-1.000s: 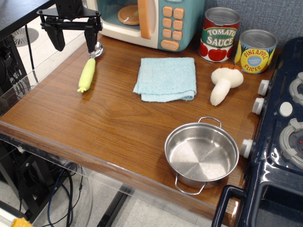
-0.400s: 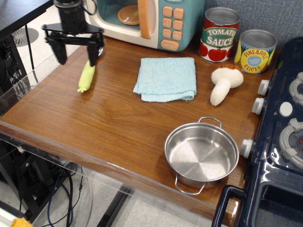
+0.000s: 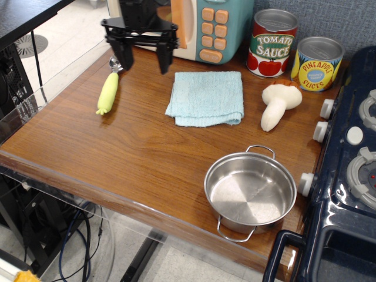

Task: Move the rag to the empty edge of the table.

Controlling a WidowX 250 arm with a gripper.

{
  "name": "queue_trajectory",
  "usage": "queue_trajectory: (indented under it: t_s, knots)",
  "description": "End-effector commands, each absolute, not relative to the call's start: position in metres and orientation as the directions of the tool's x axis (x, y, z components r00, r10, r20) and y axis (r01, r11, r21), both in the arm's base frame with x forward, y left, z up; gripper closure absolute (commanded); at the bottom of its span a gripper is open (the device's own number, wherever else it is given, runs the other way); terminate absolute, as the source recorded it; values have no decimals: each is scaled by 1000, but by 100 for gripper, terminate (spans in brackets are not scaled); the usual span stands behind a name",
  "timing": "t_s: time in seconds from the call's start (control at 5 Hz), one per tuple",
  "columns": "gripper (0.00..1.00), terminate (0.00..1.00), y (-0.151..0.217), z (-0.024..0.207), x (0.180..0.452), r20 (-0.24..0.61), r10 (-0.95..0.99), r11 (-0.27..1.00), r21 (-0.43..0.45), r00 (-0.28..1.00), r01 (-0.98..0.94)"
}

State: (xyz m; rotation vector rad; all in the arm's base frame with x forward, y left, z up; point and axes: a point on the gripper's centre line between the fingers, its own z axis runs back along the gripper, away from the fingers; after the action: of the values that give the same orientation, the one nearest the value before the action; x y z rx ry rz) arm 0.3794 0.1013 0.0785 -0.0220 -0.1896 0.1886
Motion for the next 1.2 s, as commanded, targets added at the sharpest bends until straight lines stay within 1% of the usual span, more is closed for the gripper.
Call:
queue_trajectory:
  t_s: [0.0,0.2,0.4,0.8,1.0]
  knots:
    - [0,0,65,102,416,264,78,997,-24,961,-74]
    - [0,0,50,85,430,247,28,999,-33,969,-20]
    - [0,0,43,68,436,211,-5,1000,1,977,5]
    - [0,0,31,47,437,191,-65,998,6,979,65]
    - [0,0,29,38,435,195,-77,997,-10,978,81]
